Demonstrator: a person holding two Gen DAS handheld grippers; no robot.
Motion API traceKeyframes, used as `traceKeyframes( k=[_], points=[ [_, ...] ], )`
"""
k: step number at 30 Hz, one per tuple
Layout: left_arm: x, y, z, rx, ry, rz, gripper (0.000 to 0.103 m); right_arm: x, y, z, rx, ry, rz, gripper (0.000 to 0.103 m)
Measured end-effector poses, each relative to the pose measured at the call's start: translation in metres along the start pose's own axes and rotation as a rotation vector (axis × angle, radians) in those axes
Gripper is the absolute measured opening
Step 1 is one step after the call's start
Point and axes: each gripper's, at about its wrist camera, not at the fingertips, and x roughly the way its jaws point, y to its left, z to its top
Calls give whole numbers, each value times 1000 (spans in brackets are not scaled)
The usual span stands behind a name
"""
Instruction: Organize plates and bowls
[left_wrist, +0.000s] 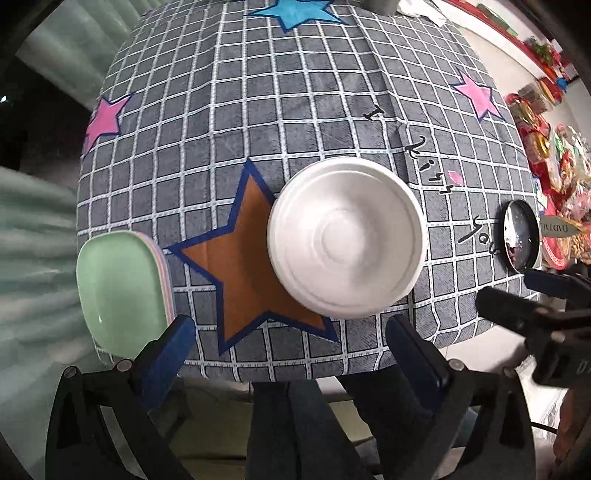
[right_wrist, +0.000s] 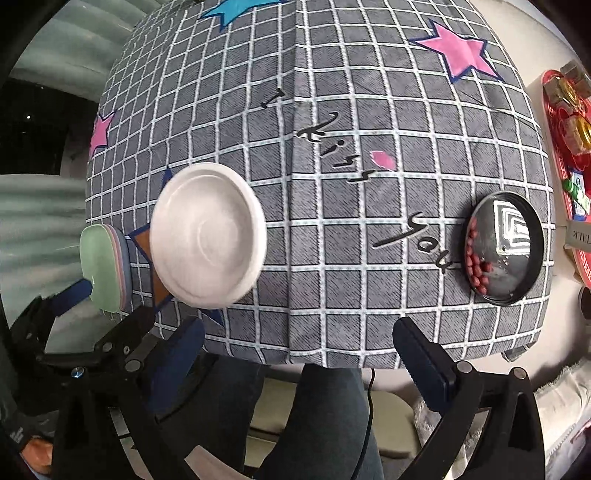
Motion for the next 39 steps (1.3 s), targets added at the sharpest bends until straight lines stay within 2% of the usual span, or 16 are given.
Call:
traceKeyframes(
  k=[7,10,16,22,29,39],
  points=[
    [6,4,-3,-34,-34,18,103,-1,-9,3,27,-27,-22,103],
    [11,5,-7,-42,-13,8,103,3,-11,1,43,-24,-48,103],
    [-1,14,-4,-12,-42,20,103,-2,-5,-3,74,-29,-46,103],
    [11,31,-1,67,-47,39,103,8,15,-2,110,-75,-64,103],
    [20,62,1,115,-38,15,103,28,35,-10,211,-62,-75,103],
    [26,79,14,146,-55,-39,103,36,55,-2,223,-94,-110,103]
  ],
)
